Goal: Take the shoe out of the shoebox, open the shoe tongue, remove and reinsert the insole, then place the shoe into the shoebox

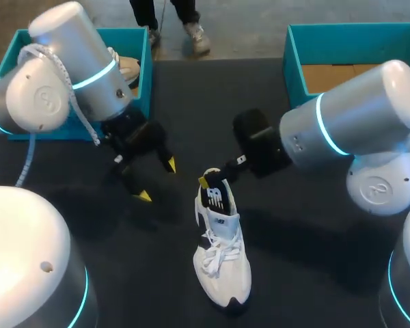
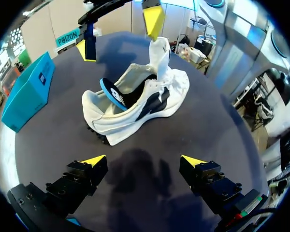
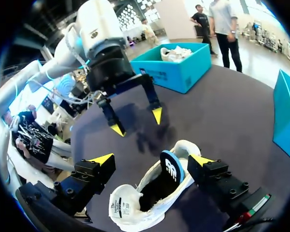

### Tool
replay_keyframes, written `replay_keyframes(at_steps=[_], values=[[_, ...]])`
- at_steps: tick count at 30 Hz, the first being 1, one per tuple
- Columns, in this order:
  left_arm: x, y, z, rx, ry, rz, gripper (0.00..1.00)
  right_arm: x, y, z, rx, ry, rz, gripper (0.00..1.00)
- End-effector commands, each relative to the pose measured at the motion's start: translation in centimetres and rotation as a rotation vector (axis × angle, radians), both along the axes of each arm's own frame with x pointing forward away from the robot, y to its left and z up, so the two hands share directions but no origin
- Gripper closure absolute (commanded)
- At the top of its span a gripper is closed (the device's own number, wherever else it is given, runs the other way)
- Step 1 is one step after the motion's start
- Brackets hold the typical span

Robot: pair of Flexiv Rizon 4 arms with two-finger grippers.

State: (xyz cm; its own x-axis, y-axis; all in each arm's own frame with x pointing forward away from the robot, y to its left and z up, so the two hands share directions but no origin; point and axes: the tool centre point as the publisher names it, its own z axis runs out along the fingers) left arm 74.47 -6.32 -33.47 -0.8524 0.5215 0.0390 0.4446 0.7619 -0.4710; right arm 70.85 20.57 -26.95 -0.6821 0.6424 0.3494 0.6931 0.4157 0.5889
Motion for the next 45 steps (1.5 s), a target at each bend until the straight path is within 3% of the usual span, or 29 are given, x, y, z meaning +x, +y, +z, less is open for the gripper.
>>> replay_keyframes(at_steps=[1,4,16,25,32,40,44,45], values=[[0.0,1.7,1.7,-0.008,-0.012,-0.027,0.00,-0.3,0.4,-0.2,-0.238,-0.134,-0.202,0.00],[0.5,2.7,2.6,-0.001,-0.018,-0.057,0.00,-0.5,0.2,-0.6,-0.243,-0.138,-0.210,0.00],[0.5,2.7,2.6,-0.001,-0.018,-0.057,0.00,-0.5,0.1,-0.7,-0.265,-0.125,-0.228,0.00],[1.9,4.9,3.3,0.024,-0.028,-0.075,0.00,-0.8,1.5,-1.0,-0.399,-0.080,-0.286,0.00],[2.7,6.5,4.4,0.111,-0.077,-0.107,0.00,-1.4,1.2,-2.0,-0.426,-0.070,-0.317,0.00],[2.9,7.6,4.0,0.204,-0.109,-0.243,0.00,-1.9,0.0,-2.7,-0.483,-0.020,-0.387,0.00],[3.0,8.0,3.8,0.184,-0.107,-0.261,0.00,-2.1,-0.3,-3.0,-0.489,-0.022,-0.414,0.21],[3.0,8.1,3.8,0.180,-0.106,-0.258,0.00,-2.1,-0.3,-3.1,-0.493,-0.032,-0.421,0.34]])
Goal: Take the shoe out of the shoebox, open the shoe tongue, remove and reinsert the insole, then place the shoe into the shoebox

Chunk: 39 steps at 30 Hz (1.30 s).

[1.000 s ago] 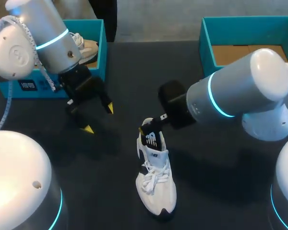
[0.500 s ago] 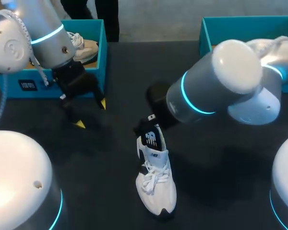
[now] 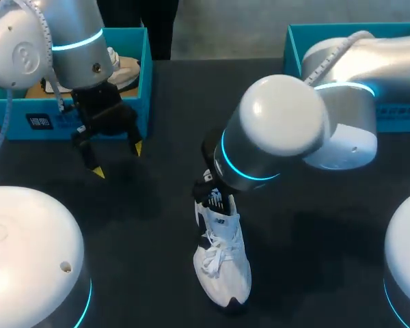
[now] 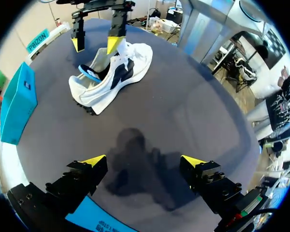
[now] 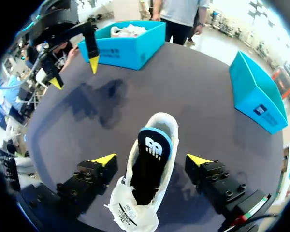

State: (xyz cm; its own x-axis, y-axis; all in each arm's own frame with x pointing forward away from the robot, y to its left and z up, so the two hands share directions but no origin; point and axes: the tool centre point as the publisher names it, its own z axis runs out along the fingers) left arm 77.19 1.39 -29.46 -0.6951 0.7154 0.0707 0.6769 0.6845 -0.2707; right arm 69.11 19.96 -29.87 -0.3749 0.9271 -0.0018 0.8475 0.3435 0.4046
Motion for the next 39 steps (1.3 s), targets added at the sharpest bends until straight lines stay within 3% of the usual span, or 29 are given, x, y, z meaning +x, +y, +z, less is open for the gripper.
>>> replay_keyframes(at_steps=[1,3,9,12,13,22,39], values=[[0.3,0.4,-0.3,-0.012,0.007,0.000,0.00,-0.3,0.3,-0.3,-0.059,-0.051,-0.033,0.40],[0.4,0.6,-0.3,-0.014,0.008,0.002,0.00,-0.3,0.5,-0.3,-0.059,-0.062,-0.032,0.51],[0.7,1.3,-0.4,-0.013,0.015,0.003,0.00,-0.6,1.0,-0.2,-0.045,-0.081,-0.024,0.63],[1.2,1.5,-0.4,-0.011,0.018,0.011,0.00,-0.4,1.2,-0.4,-0.038,-0.087,-0.014,0.96],[1.4,1.6,-0.4,-0.012,0.020,0.014,0.00,-0.2,1.3,-0.5,-0.038,-0.087,-0.008,1.00],[2.6,2.1,-0.1,-0.029,0.032,0.047,0.00,1.5,2.6,-1.0,-0.061,-0.132,0.033,1.00],[2.6,2.1,-0.1,-0.029,0.032,0.047,0.00,3.8,2.6,-2.7,-0.072,-0.161,0.034,1.00]])
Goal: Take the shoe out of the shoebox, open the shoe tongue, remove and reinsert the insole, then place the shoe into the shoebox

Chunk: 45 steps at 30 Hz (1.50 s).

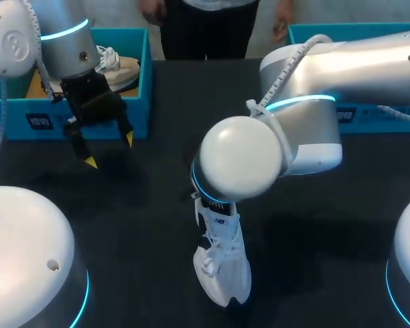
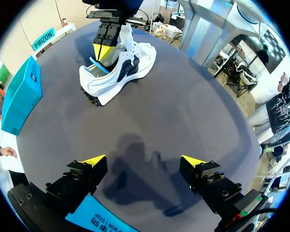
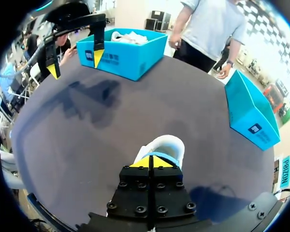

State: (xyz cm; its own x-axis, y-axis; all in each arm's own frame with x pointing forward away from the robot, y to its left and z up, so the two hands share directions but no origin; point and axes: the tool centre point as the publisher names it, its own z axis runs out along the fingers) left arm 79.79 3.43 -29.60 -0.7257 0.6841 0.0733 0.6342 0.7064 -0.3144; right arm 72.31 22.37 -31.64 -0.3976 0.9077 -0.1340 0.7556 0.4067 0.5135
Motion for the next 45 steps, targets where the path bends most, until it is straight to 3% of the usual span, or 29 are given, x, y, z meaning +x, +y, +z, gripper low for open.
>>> replay_keyframes(at_steps=[1,14,32,45], values=[[0.0,0.0,0.0,0.002,-0.002,0.000,0.00,0.7,0.1,-1.2,0.000,0.009,-0.004,1.00],[0.0,0.0,0.0,0.002,-0.002,0.000,0.00,1.6,-0.5,-4.0,0.041,0.024,-0.063,1.00],[0.0,0.0,0.0,0.002,-0.002,0.000,0.00,2.1,-0.9,-6.0,0.057,0.006,-0.102,1.00],[0.0,0.0,0.0,0.002,-0.002,0.000,0.00,1.5,-1.4,-8.4,0.032,0.113,-0.108,1.00]])
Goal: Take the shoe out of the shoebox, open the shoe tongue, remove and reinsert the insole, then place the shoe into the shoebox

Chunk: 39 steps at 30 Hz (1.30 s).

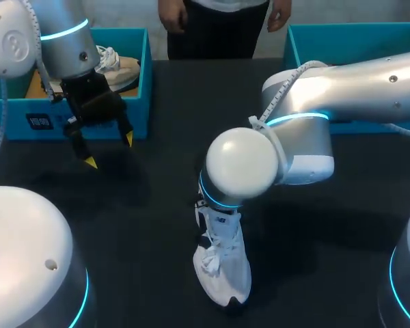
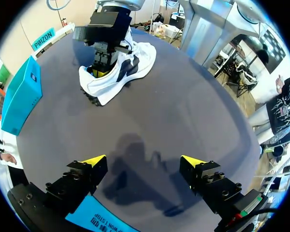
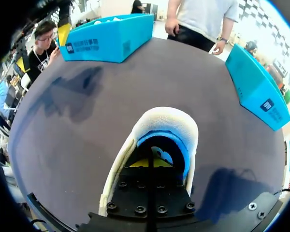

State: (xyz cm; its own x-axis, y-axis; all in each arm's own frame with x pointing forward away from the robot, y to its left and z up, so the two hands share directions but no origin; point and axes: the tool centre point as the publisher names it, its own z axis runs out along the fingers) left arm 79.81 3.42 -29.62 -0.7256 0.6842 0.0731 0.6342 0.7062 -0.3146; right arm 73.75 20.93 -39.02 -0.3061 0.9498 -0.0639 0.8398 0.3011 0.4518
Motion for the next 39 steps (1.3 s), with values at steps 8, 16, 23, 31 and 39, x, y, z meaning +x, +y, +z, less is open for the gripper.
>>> replay_keyframes(at_steps=[8,16,23,31,39], values=[[-0.1,0.1,0.1,0.003,-0.002,0.000,0.00,-1.5,0.2,-0.3,-0.018,0.013,0.008,1.00],[-0.1,0.1,0.1,0.003,-0.002,0.000,0.00,-1.6,0.8,3.8,-0.071,-0.114,0.013,1.00],[-0.1,0.1,0.1,0.003,-0.002,0.000,0.00,-0.3,0.7,4.5,-0.081,-0.151,0.017,1.00],[-0.1,0.1,0.1,0.003,-0.002,0.000,0.00,1.3,1.0,3.8,-0.081,-0.155,0.021,1.00],[-0.1,0.1,0.1,0.003,-0.002,0.000,0.00,2.1,0.6,2.6,-0.081,-0.142,0.001,1.00]])
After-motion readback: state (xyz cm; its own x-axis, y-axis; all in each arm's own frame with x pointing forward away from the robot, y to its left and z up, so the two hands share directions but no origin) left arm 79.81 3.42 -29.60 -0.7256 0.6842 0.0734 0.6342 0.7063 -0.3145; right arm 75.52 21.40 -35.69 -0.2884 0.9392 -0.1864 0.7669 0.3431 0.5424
